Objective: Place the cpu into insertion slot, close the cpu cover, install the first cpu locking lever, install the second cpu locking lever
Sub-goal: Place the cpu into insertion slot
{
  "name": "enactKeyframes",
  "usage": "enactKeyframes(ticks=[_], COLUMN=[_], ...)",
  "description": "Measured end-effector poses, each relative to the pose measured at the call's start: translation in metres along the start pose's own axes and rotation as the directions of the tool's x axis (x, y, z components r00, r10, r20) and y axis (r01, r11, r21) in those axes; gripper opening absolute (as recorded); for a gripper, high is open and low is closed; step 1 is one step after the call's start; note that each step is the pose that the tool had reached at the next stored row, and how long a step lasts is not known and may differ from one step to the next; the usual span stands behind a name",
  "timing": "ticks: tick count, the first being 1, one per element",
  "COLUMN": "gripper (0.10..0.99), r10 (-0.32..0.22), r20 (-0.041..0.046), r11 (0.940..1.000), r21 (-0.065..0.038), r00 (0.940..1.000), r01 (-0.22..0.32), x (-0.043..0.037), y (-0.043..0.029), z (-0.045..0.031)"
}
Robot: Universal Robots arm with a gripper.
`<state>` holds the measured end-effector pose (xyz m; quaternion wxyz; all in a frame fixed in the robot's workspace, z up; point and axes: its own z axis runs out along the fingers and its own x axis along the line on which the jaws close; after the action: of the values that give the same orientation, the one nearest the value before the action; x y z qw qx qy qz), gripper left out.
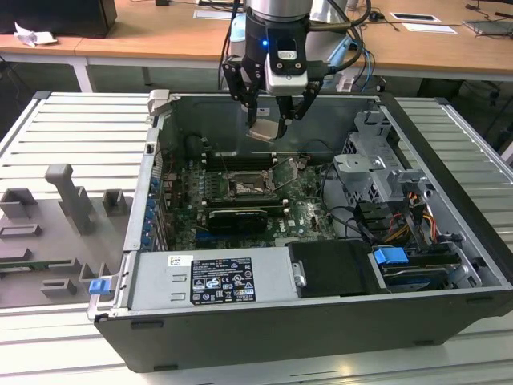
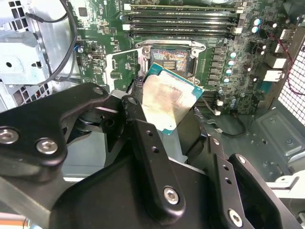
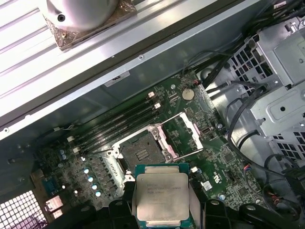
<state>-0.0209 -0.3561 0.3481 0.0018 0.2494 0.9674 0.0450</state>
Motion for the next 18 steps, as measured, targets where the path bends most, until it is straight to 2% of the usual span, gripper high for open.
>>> enactKeyframes(ticks=[18], gripper=[0.529], r10=[0.047], r20=[0.0041], r11=[0.9989], r21=[-0.001], r00=[0.9989], r01=[-0.047], x=[0.0000], y=[0.0000], z=[0.0002])
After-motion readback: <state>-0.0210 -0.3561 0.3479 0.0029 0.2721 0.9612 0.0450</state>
